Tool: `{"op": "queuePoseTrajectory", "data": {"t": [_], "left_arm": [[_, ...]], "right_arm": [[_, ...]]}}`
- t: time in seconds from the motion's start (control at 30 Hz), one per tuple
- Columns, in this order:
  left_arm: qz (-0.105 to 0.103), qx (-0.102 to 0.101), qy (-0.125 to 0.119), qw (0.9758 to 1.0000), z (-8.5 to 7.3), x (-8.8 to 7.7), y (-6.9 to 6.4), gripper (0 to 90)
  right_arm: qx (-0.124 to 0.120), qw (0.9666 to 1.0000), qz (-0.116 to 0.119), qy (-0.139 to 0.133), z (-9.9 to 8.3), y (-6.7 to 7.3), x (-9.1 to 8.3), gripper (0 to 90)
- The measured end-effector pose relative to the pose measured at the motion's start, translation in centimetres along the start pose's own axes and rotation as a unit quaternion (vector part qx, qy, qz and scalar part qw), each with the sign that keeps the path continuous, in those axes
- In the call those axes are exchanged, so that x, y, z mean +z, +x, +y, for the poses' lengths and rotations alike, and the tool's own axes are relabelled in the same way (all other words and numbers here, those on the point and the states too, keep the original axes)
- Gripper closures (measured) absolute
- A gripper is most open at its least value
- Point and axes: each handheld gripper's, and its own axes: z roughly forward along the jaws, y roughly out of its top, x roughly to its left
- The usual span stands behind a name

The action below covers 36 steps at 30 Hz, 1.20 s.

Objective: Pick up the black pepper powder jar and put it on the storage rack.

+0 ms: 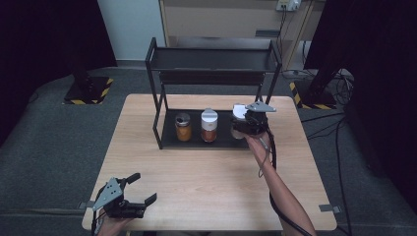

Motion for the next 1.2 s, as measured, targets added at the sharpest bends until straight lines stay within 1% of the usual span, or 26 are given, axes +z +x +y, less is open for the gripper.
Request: {"op": "queuePoseTrajectory", "data": {"t": [0.17,0.27,0.5,0.6,0.93,1.03,1.13,1.2], "left_arm": [[-0.002,-0.003,-0.001,1.0000,-0.1,0.0,0.1,2.7],[-0.004,-0.001,0.000,1.0000,-0.1,0.0,0.1,2.7],[-0.005,-0.003,0.000,1.0000,-0.1,0.0,0.2,2.7],[-0.006,-0.003,0.000,1.0000,-0.1,0.0,0.2,2.7],[-0.008,-0.003,0.002,1.0000,-0.1,0.1,0.3,2.7],[-0.008,-0.003,0.002,1.0000,-0.1,0.0,0.3,2.7],[-0.008,-0.004,0.002,1.0000,-0.1,0.0,0.3,2.7],[-0.008,-0.004,0.001,1.0000,-0.1,0.0,0.3,2.7]], "right_arm": [[0.012,0.9999,-0.001,0.003,-0.6,-0.1,1.2,31.0],[0.009,0.9999,-0.005,0.007,-0.9,0.2,1.9,31.0],[0.020,0.9998,-0.001,0.010,-1.5,0.3,3.1,31.0],[0.021,0.9997,-0.005,0.013,-1.8,0.4,3.5,31.0],[0.023,0.9994,-0.014,0.019,-2.4,0.3,3.9,31.0],[0.026,0.9994,-0.011,0.018,-2.5,0.2,4.0,31.0],[0.018,0.9996,-0.012,0.020,-2.5,0.6,4.1,31.0],[0.020,0.9995,-0.010,0.020,-2.5,0.5,4.1,31.0]]}}
